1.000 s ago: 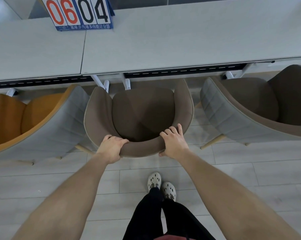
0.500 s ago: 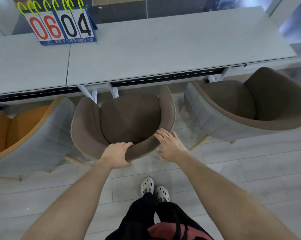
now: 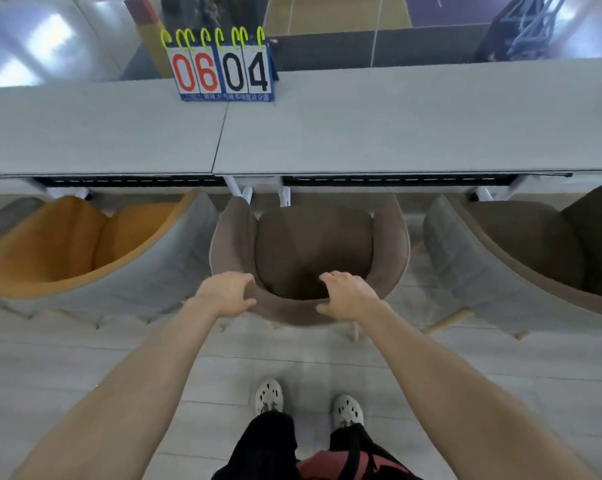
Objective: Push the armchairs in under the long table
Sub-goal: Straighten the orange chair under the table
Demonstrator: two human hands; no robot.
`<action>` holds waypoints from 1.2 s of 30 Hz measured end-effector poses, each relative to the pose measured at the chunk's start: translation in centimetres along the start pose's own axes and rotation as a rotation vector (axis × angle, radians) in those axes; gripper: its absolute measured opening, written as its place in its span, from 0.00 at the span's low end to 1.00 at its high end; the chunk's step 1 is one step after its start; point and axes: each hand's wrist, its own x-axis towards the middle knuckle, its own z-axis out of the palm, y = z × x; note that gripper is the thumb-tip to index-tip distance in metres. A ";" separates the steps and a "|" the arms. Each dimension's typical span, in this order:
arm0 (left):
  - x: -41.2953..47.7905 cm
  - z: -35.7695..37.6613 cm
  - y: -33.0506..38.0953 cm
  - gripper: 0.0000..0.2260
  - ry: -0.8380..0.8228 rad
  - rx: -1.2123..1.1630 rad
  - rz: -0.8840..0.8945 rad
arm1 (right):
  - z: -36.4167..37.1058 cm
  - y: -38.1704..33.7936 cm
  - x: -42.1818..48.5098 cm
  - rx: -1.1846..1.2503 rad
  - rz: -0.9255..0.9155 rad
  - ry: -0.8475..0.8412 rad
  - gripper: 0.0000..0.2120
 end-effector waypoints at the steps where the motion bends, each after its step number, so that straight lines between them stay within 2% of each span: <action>1: -0.6 -0.2 -1.6 0.21 0.008 -0.009 -0.015 | -0.1 -1.4 0.9 -0.004 -0.020 0.009 0.34; 6: -2.6 0.8 -12.3 0.23 0.015 -0.057 -0.113 | 0.0 -10.1 6.4 -0.038 -0.101 0.026 0.33; 13: -3.1 1.1 -31.1 0.16 0.169 -0.061 -0.128 | 1.7 -25.4 15.4 -0.078 -0.085 0.017 0.32; 19: -3.5 0.4 -45.6 0.16 0.087 -0.058 -0.105 | 2.7 -38.4 20.4 -0.061 -0.017 -0.041 0.35; 21: -3.3 0.4 -49.4 0.18 0.055 -0.066 -0.110 | 2.6 -41.5 21.9 -0.044 -0.013 -0.041 0.33; 25: -2.9 0.8 -54.7 0.18 -0.029 -0.111 -0.136 | 2.3 -45.7 24.2 -0.059 -0.021 -0.055 0.28; 30: -3.4 1.8 -58.5 0.26 -0.115 -0.122 -0.172 | 3.3 -48.7 27.2 -0.032 -0.065 -0.084 0.33; 33: -3.8 1.9 -59.7 0.29 -0.167 -0.013 -0.097 | 4.1 -50.3 28.6 -0.045 -0.087 -0.099 0.35; 36: -3.3 3.1 -61.5 0.34 -0.253 0.080 -0.037 | 4.9 -51.7 29.1 -0.035 -0.093 -0.128 0.42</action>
